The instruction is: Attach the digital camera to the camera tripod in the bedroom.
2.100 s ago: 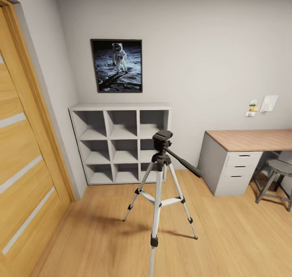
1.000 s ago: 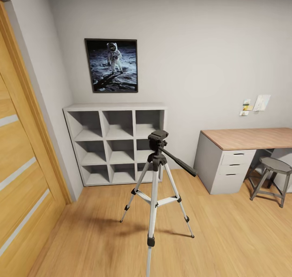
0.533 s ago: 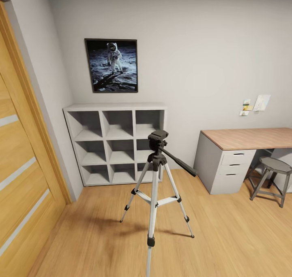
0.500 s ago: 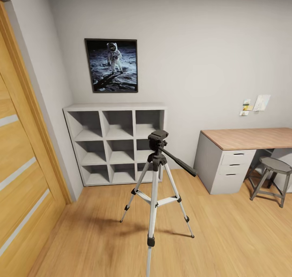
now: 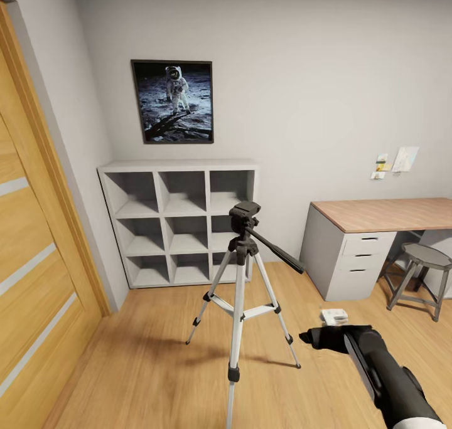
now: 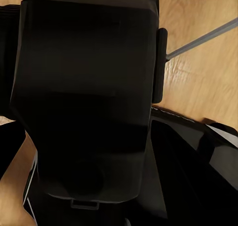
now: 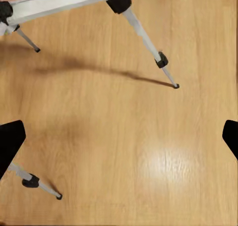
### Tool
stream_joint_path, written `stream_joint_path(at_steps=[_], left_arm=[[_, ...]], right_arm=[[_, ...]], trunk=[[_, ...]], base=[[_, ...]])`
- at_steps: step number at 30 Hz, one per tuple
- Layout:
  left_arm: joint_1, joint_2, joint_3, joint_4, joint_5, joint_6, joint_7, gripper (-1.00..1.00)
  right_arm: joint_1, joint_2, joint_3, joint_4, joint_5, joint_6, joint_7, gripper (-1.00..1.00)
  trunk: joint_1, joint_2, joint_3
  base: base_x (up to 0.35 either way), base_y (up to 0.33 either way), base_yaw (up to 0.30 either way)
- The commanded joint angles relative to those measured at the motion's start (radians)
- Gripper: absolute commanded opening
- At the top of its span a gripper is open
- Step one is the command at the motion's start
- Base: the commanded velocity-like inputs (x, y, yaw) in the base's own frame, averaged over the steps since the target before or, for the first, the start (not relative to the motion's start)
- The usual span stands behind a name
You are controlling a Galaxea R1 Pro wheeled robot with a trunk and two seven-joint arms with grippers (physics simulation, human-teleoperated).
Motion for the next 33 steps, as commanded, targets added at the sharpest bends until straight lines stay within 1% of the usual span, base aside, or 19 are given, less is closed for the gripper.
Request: stream_joint_path(at_steps=[1, 2, 3, 4, 6, 7, 8, 10, 12, 13, 14, 17, 19, 26, 30, 31, 33], left_arm=[[-0.001, 0.0, 0.0, 0.0, 0.004, 0.002, -0.004, -1.0], [-0.001, 0.0, 0.0, 0.0, 0.004, 0.002, -0.004, -1.0], [-0.001, 0.0, 0.0, 0.0, 0.004, 0.002, -0.004, -1.0], [-0.001, 0.0, 0.0, 0.0, 0.004, 0.002, -0.004, -1.0], [-0.001, 0.0, 0.0, 0.0, 0.004, 0.002, -0.004, -1.0], [-0.001, 0.0, 0.0, 0.0, 0.004, 0.002, -0.004, -1.0], [-0.001, 0.0, 0.0, 0.0, 0.004, 0.002, -0.004, -1.0], [-0.001, 0.0, 0.0, 0.0, 0.004, 0.002, -0.004, -1.0], [-0.001, 0.0, 0.0, 0.0, 0.004, 0.002, -0.004, -1.0], [-0.001, 0.0, 0.0, 0.0, 0.004, 0.002, -0.004, -1.0], [-0.001, 0.0, 0.0, 0.0, 0.004, 0.002, -0.004, -1.0], [-0.001, 0.0, 0.0, 0.0, 0.004, 0.002, -0.004, -1.0], [-0.001, 0.001, 0.0, 0.0, 0.004, 0.002, -0.004, -1.0], [-0.001, 0.0, 0.0, 0.0, 0.004, 0.002, -0.004, -1.0], [0.0, 0.0, 0.0, 0.0, 0.005, 0.002, -0.004, -1.0], [0.0, -0.001, 0.0, 0.0, 0.005, 0.002, -0.004, -1.0], [0.001, -0.001, 0.0, 0.0, 0.005, 0.002, -0.004, -1.0]], right_arm=[[-0.037, 0.001, -0.004, 0.006, 0.005, 0.011, 0.008, 1.0], [-0.071, 0.003, -0.006, 0.018, 0.003, 0.017, 0.007, 1.0], [-0.087, 0.003, -0.006, 0.026, 0.002, 0.018, 0.007, 1.0], [-0.156, 0.012, -0.005, 0.066, 0.0, 0.023, 0.007, 1.0], [-0.189, 0.024, -0.005, 0.089, 0.0, 0.024, 0.007, 1.0], [-0.236, 0.048, -0.004, 0.126, -0.001, 0.024, 0.007, 1.0], [-0.26, 0.063, -0.004, 0.147, 0.0, 0.024, 0.008, 1.0], [-0.288, 0.087, -0.001, 0.166, 0.001, 0.023, 0.02, 1.0], [-0.296, 0.095, 0.008, 0.15, 0.007, 0.022, 0.061, 1.0], [-0.297, 0.096, 0.012, 0.142, 0.008, 0.022, 0.07, 1.0], [-0.299, 0.097, 0.023, 0.119, 0.01, 0.021, 0.086, 1.0], [-0.3, 0.096, 0.048, 0.068, 0.012, 0.022, 0.107, 1.0], [-0.3, 0.093, 0.057, 0.048, 0.011, 0.022, 0.114, 1.0], [-0.301, 0.091, 0.062, 0.039, 0.005, 0.023, 0.123, 1.0], [-0.3, 0.068, 0.084, 0.051, 0.015, 0.012, 0.145, 1.0], [-0.299, 0.075, 0.09, 0.045, 0.018, 0.016, 0.151, 1.0], [-0.298, 0.086, 0.078, 0.034, 0.026, 0.022, 0.155, 1.0]], trunk=[[0.0, -0.002, -0.002], [0.0, -0.002, -0.002], [0.0, -0.002, -0.002], [0.0, -0.002, -0.002], [0.0, -0.002, -0.002], [0.0, -0.002, -0.002], [0.0, -0.002, -0.002], [0.0, -0.002, -0.002], [0.0, -0.002, -0.002], [0.0, -0.002, -0.002], [0.0, -0.002, -0.002], [0.0, -0.002, -0.002], [0.0, -0.002, -0.002], [0.0, -0.002, -0.002], [0.0, -0.002, -0.002], [0.0, -0.002, -0.002], [0.0, -0.002, -0.002]], base=[[0.0, 0.0, 0.0], [0.0, 0.0, 0.0], [0.0, 0.0, 0.0], [0.0, 0.0, 0.0], [0.0, 0.0, 0.0], [0.0, 0.0, 0.0], [0.0, 0.0, 0.0], [0.0, 0.0, 0.0], [0.0, 0.0, 0.0], [0.0, 0.0, 0.0], [0.0, 0.0, 0.0], [0.0, 0.0, 0.0], [0.0, 0.0, 0.0], [0.0, 0.0, 0.0], [0.0, 0.0, 0.0], [0.0, 0.0, 0.0], [0.0, 0.0, 0.0]])
